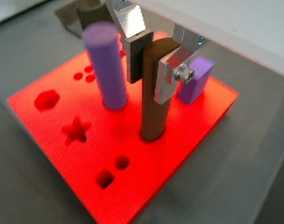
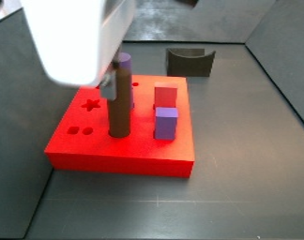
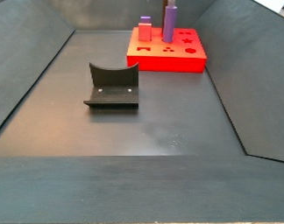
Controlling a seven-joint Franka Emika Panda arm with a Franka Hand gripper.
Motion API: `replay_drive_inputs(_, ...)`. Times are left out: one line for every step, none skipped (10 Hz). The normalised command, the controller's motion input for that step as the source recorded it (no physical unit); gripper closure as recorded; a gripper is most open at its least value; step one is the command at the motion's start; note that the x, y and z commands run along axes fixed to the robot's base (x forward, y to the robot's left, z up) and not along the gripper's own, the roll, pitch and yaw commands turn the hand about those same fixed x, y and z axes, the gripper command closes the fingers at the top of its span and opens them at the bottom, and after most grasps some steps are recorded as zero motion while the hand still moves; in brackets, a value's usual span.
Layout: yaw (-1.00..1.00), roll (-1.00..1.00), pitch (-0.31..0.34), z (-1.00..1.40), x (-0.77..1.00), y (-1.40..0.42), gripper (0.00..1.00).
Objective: Pick up the oval object. Move up. Place the oval object on the fixture. Regrasp the oval object. Move to above the board. Insert the oval object.
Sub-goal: Insert the oval object.
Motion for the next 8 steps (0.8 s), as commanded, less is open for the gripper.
replay_drive_inputs(0.0,0.0,-0.004,-0.07,0.0,0.0,1.0)
replay_drive_inputs(0.0,0.0,0.0,-0.08,0.0,0.0,1.0)
replay_drive_inputs(0.0,0.0,-0.013,0.0,0.0,0.0,1.0)
replay_drive_inputs(0.0,0.34,0.074,-0.22,-0.04,0.0,1.0)
replay_drive_inputs(0.0,0.26,0.053,-0.42,0.0,-0.11,1.0)
replay_drive_inputs(0.0,0.14,0.0,-0.53,-0.06,-0.05,1.0)
replay_drive_inputs(-0.02,0.06,-0.004,-0.28,-0.09,-0.05,1.0)
replay_drive_inputs(0.0,0.0,0.0,0.0,0.0,0.0,1.0)
